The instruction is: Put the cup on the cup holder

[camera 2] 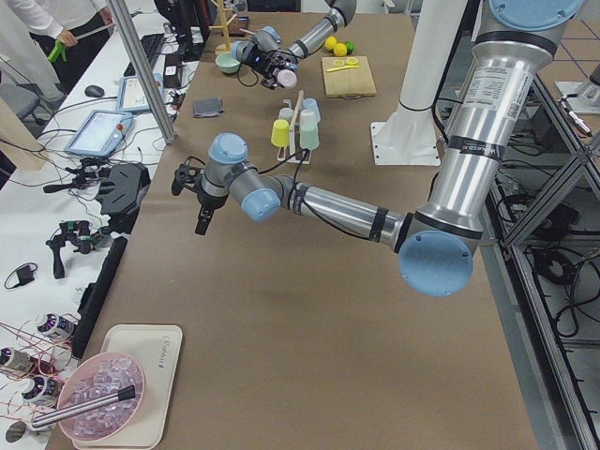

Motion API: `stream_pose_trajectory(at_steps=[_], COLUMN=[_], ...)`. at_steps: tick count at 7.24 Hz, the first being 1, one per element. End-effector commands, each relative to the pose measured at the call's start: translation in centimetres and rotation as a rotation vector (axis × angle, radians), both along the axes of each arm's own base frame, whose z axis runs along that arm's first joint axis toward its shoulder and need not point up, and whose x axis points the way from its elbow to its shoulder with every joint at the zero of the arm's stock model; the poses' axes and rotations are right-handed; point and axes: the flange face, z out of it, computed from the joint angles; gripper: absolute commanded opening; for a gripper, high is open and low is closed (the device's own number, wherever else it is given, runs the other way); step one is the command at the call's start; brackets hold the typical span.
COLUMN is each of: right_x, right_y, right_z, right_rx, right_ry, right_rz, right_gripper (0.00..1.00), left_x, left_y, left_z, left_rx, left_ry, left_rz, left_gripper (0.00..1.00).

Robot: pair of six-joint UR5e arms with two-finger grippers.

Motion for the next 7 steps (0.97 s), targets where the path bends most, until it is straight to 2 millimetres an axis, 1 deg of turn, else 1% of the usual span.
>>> stream_pose_trajectory(at_steps=[1, 2, 3, 4, 5, 7], right_x=[-1.8, -3.3, -4.1, -4.1, -4.3, -4.7], right_y=[0.6, 1.2, 1.5, 1.6, 1.6, 1.6], right_z=[-0.5, -1.2, -1.7, -1.6, -1.4, -0.6], right_rx=[0.003, 0.010, 0.012, 0.012, 0.009, 0.005], right_ry=[0.000, -0.007, -0.009, -0.009, -0.007, -0.002], right_rz=[-0.018, -0.031, -0.040, -0.041, -0.042, -0.037], right_gripper=[0.30, 0.30, 0.30, 0.30, 0.30, 0.30], left_x=[-1.5, -2.5, -3.4, -3.9, -4.8, -5.9], left_y=[1.2, 1.7, 2.8, 4.2, 5.3, 6.2], left_z=[2.9, 3.8, 5.3, 7.3, 9.3, 11.7], left_rx=[-0.035, -0.041, -0.062, -0.073, -0.090, -0.156], left_ry=[-0.053, -0.064, -0.079, -0.097, -0.113, -0.142], left_rz=[0.076, 0.109, 0.135, 0.162, 0.173, 0.196], left_gripper=[0.98, 0.98, 0.98, 0.98, 0.98, 0.98])
